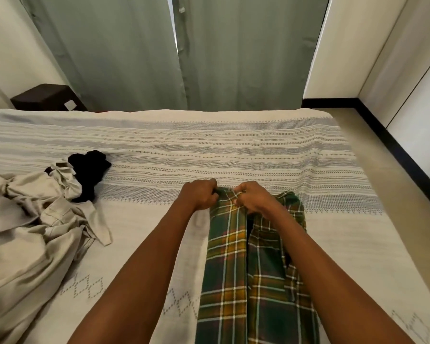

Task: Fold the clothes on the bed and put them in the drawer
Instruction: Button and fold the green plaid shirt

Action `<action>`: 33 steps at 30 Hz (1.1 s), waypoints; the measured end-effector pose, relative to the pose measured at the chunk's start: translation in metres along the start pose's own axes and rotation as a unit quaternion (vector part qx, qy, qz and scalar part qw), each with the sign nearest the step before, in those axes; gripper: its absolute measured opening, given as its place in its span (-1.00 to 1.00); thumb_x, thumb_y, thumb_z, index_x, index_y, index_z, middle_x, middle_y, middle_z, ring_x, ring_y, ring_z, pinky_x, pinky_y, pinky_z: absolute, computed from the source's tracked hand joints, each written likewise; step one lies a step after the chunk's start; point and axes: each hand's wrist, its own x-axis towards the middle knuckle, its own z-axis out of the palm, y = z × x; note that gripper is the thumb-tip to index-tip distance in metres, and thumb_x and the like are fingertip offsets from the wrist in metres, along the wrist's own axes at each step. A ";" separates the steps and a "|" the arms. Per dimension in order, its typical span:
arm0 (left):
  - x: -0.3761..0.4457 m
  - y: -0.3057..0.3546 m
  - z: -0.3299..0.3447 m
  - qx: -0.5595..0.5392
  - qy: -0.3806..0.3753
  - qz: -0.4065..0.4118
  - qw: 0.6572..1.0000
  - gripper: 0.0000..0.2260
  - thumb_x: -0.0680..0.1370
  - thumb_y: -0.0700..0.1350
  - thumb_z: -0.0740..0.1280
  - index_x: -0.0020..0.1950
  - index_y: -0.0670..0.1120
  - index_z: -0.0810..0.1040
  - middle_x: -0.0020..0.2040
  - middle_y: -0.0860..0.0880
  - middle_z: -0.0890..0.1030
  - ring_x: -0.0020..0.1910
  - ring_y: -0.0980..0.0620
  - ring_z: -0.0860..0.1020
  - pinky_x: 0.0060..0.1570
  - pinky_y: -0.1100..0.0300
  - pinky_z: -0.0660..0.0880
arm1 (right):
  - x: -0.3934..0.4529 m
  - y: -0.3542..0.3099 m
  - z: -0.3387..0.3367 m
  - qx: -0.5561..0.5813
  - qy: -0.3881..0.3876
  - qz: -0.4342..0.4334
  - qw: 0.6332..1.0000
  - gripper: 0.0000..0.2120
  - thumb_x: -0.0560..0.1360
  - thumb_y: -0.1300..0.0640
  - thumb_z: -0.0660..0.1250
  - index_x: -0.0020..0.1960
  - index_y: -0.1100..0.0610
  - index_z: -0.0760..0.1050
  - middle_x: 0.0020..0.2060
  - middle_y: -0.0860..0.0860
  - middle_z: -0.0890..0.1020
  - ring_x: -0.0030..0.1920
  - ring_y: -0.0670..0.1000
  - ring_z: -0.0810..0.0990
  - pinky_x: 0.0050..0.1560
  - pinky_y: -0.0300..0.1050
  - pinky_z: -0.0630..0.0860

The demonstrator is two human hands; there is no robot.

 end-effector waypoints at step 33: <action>-0.354 0.078 0.071 -0.213 0.243 -0.070 0.944 -0.82 0.64 -0.12 0.21 0.16 -0.03 0.58 0.04 -0.03 0.67 -0.07 -0.01 0.62 -0.02 0.06 0.56 | -0.301 0.065 0.108 -0.300 0.062 -0.158 0.939 -0.59 0.66 0.02 0.11 0.47 0.05 0.38 0.48 0.04 0.40 0.55 0.15 0.18 0.54 0.20 0.13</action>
